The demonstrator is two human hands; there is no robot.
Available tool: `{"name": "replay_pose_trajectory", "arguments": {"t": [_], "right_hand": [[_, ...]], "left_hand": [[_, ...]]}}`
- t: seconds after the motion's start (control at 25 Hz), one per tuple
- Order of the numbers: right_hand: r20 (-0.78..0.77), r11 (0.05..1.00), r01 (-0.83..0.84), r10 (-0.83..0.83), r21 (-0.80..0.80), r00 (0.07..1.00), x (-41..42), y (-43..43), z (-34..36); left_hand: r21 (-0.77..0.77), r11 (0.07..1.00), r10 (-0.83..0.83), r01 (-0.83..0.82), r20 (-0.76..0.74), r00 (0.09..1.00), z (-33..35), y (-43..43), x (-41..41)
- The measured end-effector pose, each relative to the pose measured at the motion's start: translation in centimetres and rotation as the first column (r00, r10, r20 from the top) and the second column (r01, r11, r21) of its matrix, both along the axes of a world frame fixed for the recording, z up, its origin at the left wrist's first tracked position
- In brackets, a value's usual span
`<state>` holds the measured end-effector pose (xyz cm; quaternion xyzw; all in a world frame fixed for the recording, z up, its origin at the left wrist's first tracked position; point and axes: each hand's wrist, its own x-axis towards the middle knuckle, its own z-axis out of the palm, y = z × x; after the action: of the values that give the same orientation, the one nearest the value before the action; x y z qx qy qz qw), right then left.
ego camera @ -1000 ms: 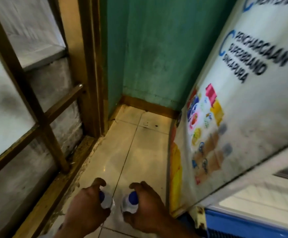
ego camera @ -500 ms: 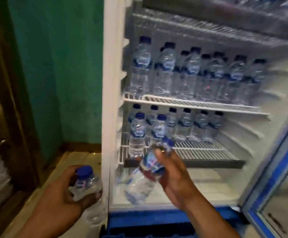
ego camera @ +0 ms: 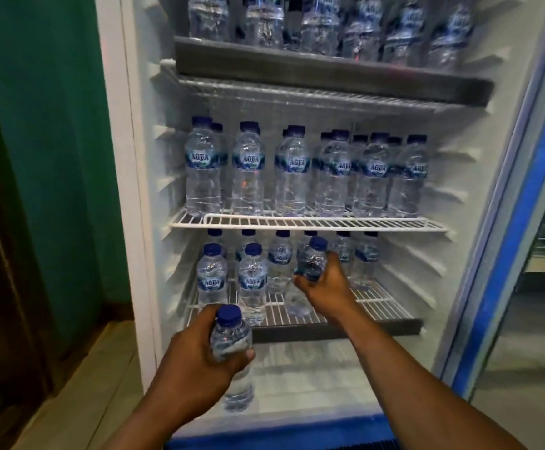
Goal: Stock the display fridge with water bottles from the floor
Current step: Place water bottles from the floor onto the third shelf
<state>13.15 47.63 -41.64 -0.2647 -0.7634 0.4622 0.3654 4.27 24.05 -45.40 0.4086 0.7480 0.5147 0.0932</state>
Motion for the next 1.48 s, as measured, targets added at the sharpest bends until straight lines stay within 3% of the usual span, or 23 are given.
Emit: {"name": "replay_pose_trajectory", "arguments": {"t": [0.4,0.56,0.64,0.72,0.8,0.88,0.96,1.04,1.2,1.28,1.4,1.48], "right_hand": [[0.031,0.994,-0.069,0.067,0.081,0.997,-3.4,2.4,-4.2],[0.133,0.993,-0.096,0.087,0.062,0.987,-2.3,2.8,-5.5],[0.074,0.999,-0.012,0.009,0.034,0.997,-1.0,2.4,-5.7],[-0.09,0.996,0.093,-0.091,0.018,0.992,0.9,1.7,-5.6],[-0.141,0.998,-0.055,0.059,0.036,0.988,3.3,0.5,-5.1],[-0.007,0.911,-0.413,0.413,-0.002,0.911,5.1,-1.5,-4.3],[0.15,0.83,-0.557,0.553,-0.014,0.82,5.6,-3.3,-3.7],[0.129,0.854,-0.519,0.517,-0.019,0.846,5.6,-4.3,-3.6],[-0.111,0.838,-0.498,0.485,-0.223,0.867,5.5,-4.8,-3.0],[-0.068,0.88,-0.44,0.435,-0.179,0.898,5.1,-5.0,-2.8],[0.142,0.892,-0.453,0.448,0.0,0.883,4.9,-4.0,-2.6],[0.035,0.905,-0.423,0.425,-0.045,0.904,4.9,-1.7,-2.5]], "left_hand": [[-0.031,0.999,0.037,-0.036,0.024,0.999,-0.6,2.4,0.4],[-0.032,0.999,0.017,-0.017,-0.002,1.0,-0.6,2.9,0.7],[-0.027,1.0,-0.001,0.001,0.009,1.0,-0.3,3.1,0.7],[-0.006,1.0,-0.015,0.015,0.027,1.0,0.3,3.5,0.7],[0.019,0.999,-0.035,0.034,0.05,0.998,0.9,4.2,0.8],[0.056,0.996,-0.072,0.069,0.046,0.996,1.6,5.0,1.0],[0.081,0.991,-0.113,0.111,0.013,0.994,2.2,5.9,1.4],[0.086,0.984,-0.156,0.156,-0.009,0.988,2.7,6.6,2.0],[0.121,0.979,-0.166,0.165,-0.001,0.986,3.1,7.0,3.1],[0.135,0.982,-0.138,0.129,0.061,0.989,3.0,7.0,3.4],[0.152,0.985,-0.105,0.076,0.194,0.975,2.8,7.0,3.1],[0.146,0.988,-0.077,0.044,0.232,0.97,2.8,6.6,2.6]]}}
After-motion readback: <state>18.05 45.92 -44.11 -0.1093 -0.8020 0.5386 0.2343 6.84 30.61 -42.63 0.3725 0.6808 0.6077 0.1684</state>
